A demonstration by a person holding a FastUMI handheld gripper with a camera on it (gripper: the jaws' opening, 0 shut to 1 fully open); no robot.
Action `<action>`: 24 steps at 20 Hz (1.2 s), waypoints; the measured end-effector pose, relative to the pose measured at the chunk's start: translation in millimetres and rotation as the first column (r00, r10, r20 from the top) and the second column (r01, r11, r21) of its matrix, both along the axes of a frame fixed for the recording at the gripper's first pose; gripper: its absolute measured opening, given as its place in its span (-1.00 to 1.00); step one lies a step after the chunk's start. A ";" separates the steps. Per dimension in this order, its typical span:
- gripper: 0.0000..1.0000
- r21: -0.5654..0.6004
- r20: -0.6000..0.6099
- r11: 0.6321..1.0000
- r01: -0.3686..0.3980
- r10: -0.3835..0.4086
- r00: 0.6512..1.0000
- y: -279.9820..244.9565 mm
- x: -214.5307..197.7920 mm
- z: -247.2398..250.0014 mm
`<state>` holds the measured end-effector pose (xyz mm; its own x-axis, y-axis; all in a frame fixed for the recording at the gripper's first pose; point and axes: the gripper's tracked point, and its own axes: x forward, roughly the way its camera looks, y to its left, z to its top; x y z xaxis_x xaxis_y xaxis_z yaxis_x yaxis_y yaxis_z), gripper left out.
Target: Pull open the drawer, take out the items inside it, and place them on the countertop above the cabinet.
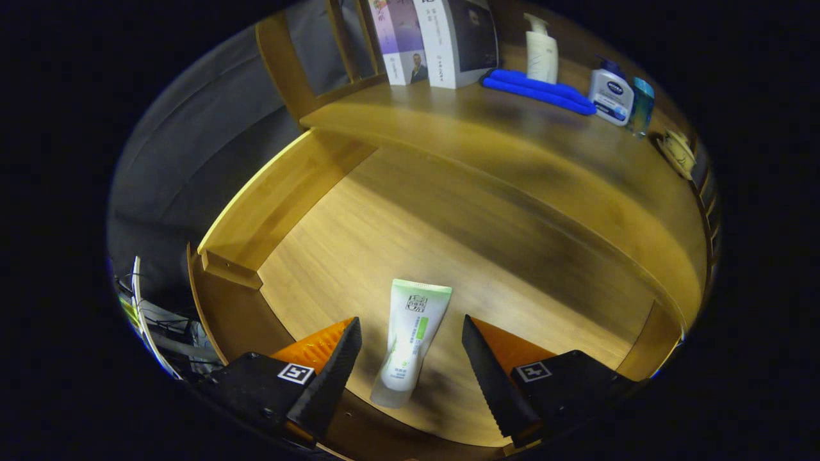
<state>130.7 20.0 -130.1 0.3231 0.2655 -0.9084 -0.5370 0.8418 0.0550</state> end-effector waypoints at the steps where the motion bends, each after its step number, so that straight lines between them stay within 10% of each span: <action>1: 0.96 -0.026 -0.006 1.000 -0.015 0.015 1.000 -1.9 0.5 -4.4; 9: 0.69 -0.102 -0.103 0.993 -0.051 0.040 0.994 -10.4 -12.2 -30.6; 17: -0.69 -0.107 -0.016 0.990 -0.096 0.095 0.995 -8.2 -6.4 -20.2; 24: -0.69 -0.016 0.085 0.997 -0.079 0.080 0.993 6.4 -0.9 15.5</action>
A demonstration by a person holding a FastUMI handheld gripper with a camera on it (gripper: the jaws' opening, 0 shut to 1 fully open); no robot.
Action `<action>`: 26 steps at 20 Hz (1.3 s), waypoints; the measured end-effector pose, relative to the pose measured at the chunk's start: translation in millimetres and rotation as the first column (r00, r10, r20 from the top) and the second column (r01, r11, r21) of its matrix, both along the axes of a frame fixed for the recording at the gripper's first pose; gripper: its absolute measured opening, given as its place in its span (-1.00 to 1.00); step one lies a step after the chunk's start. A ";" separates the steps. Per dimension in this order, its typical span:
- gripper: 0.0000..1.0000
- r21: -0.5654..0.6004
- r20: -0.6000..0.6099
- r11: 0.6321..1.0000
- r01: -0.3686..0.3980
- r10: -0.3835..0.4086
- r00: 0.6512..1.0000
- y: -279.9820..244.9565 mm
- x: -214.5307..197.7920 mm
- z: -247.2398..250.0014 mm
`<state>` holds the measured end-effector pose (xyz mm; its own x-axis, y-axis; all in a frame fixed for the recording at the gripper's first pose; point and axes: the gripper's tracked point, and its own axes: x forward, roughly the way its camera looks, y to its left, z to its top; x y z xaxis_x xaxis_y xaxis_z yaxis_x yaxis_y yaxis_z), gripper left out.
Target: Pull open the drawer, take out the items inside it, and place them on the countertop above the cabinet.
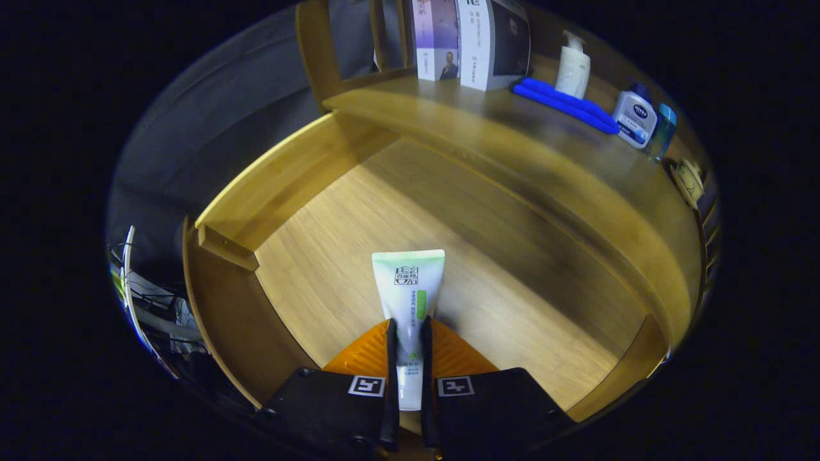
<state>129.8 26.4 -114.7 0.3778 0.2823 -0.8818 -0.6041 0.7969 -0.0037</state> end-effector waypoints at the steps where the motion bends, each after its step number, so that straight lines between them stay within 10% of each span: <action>1: -0.69 0.011 0.017 1.000 -0.001 0.001 1.000 1.4 0.4 7.7; 13: -0.70 0.259 0.231 0.958 0.120 -0.182 0.956 15.3 48.6 100.8; 26: -0.66 0.468 0.231 0.740 0.483 -0.630 0.742 -39.5 157.0 129.1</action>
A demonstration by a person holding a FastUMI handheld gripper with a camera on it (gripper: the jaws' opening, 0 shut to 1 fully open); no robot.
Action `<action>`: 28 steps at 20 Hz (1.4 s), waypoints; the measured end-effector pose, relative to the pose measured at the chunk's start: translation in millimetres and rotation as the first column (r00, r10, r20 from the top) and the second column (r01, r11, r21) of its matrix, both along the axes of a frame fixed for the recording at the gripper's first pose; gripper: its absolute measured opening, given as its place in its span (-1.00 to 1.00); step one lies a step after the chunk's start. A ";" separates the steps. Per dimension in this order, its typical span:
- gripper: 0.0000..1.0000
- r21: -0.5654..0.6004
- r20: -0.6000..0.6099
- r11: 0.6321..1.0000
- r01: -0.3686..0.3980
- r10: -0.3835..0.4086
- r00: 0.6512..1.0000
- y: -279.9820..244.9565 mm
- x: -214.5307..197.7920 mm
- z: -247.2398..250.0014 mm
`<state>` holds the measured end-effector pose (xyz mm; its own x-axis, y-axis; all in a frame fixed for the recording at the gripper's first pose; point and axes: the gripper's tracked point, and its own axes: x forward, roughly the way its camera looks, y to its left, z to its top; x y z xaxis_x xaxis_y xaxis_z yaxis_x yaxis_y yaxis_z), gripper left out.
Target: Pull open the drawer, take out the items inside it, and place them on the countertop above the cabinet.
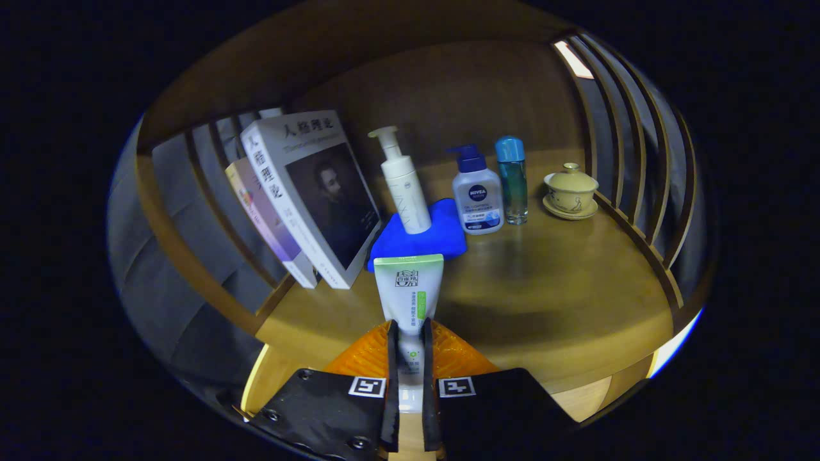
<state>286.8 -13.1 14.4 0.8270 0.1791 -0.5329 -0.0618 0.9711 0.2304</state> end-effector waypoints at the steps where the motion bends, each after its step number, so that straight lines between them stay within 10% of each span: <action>1: -0.65 -0.020 0.010 1.000 0.022 -0.022 1.000 -4.4 9.6 0.1; 8: -0.45 -0.141 0.109 0.987 0.077 -0.062 0.992 -15.6 23.8 8.4; 14: 0.93 -0.248 0.299 0.960 0.130 -0.052 0.953 -14.1 -14.0 47.3; 28: 0.93 -0.214 0.543 0.961 0.174 -0.031 0.839 18.0 -175.4 49.9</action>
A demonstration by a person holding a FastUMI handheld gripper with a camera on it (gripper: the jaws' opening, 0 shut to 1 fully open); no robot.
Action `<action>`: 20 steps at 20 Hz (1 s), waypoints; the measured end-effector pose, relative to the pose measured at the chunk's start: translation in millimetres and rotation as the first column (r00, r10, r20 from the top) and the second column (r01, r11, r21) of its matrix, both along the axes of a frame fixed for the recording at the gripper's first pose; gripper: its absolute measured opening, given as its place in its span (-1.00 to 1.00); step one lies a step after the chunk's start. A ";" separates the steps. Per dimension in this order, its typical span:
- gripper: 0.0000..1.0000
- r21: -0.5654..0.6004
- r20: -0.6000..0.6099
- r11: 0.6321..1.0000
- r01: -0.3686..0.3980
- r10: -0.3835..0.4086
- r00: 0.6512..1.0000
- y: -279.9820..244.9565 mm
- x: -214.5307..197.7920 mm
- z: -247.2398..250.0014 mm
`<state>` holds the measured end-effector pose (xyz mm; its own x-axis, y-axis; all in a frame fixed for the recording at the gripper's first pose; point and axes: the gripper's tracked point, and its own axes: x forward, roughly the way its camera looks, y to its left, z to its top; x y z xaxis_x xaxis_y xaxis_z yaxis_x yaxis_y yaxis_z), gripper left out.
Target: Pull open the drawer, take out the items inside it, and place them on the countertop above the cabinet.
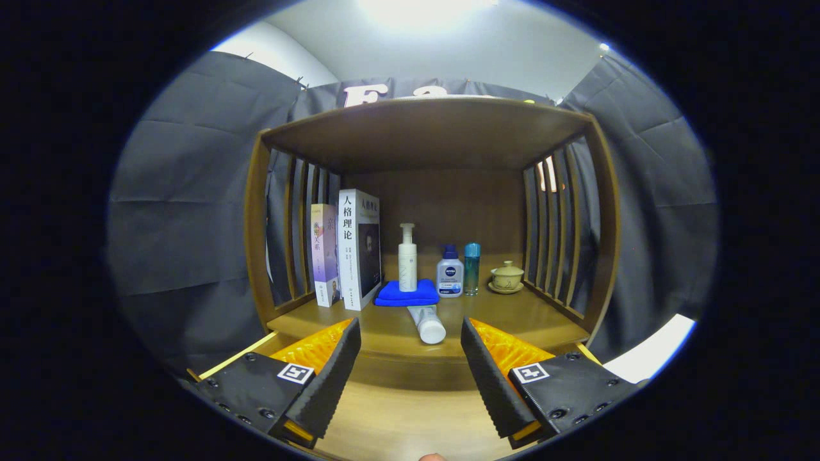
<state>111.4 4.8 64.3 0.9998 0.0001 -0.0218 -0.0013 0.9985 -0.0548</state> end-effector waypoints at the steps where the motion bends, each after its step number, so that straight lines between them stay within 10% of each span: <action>1: 0.93 0.005 0.006 1.000 -0.001 0.001 1.000 1.1 -11.2 -2.6; 20: 0.96 -0.030 -0.062 0.996 -0.085 0.083 0.995 30.3 -160.2 -124.0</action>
<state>-48.8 35.2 -59.7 0.9930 0.0826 -0.0840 -0.0897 0.9924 -0.0843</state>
